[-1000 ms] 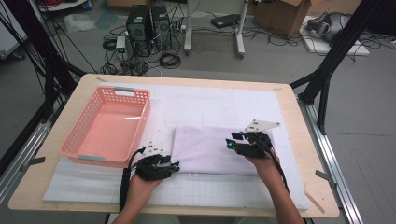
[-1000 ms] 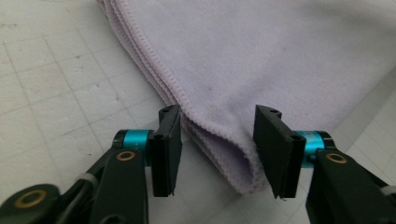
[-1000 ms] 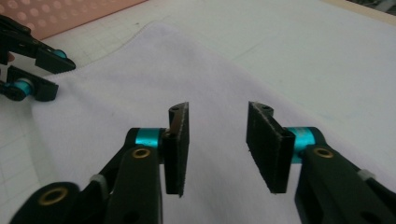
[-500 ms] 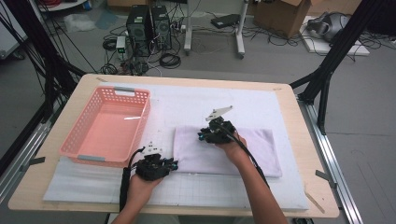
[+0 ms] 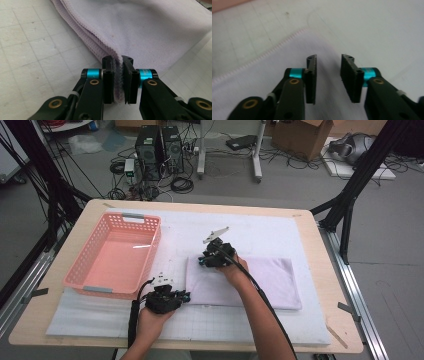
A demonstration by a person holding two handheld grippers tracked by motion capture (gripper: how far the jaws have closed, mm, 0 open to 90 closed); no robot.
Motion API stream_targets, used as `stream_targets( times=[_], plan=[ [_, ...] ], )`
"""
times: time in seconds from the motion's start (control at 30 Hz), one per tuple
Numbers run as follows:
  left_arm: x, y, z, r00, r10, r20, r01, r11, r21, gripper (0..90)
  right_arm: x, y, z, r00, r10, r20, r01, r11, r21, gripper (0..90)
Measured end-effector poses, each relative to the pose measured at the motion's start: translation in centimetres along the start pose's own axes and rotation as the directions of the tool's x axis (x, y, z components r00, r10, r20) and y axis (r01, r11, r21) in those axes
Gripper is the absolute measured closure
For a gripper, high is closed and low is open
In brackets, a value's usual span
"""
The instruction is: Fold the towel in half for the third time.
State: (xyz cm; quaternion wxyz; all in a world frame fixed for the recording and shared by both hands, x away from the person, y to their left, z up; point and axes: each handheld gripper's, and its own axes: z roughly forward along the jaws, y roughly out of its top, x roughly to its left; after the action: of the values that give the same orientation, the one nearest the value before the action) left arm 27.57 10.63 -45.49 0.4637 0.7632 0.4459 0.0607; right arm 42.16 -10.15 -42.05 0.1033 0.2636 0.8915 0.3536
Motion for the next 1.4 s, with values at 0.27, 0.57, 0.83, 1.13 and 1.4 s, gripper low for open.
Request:
stream_targets(
  times=[0.27, 0.57, 0.83, 1.13, 1.4],
  plan=[
    [0.3, 0.0, -0.1, 0.9998, -0.015, 0.014, 0.015, 0.9999, 0.003, 81.5, 1.0, 2.3, 3.3, 0.9977, -0.062, -0.026, 0.064, 0.995, 0.079, 57.0],
    [0.4, 0.4, -1.5, 0.9991, -0.03, 0.029, 0.03, 0.9995, -0.011, 82.8, 0.9, 2.6, 2.8, 0.992, -0.037, -0.121, 0.042, 0.999, 0.033, 81.7],
    [0.1, 1.9, -3.5, 0.9971, -0.015, 0.075, 0.022, 0.9948, -0.1, 82.8, 0.9, 3.5, 0.2, 0.9888, -0.033, -0.145, 0.017, 0.994, -0.108, 81.6],
    [-2.1, 4.1, -2.4, 0.9894, 0.015, 0.145, 0.004, 0.9913, -0.131, 82.8, -0.4, 3.4, -4.2, 0.9933, -0.043, -0.107, 0.025, 0.985, -0.17, 81.7],
    [-4.9, 6.7, -0.2, 0.9816, 0.086, 0.171, -0.069, 0.9925, -0.101, 82.8, -1.9, 2.1, -7.2, 0.9974, -0.032, -0.065, 0.019, 0.982, -0.19, 81.7]
  ],
)
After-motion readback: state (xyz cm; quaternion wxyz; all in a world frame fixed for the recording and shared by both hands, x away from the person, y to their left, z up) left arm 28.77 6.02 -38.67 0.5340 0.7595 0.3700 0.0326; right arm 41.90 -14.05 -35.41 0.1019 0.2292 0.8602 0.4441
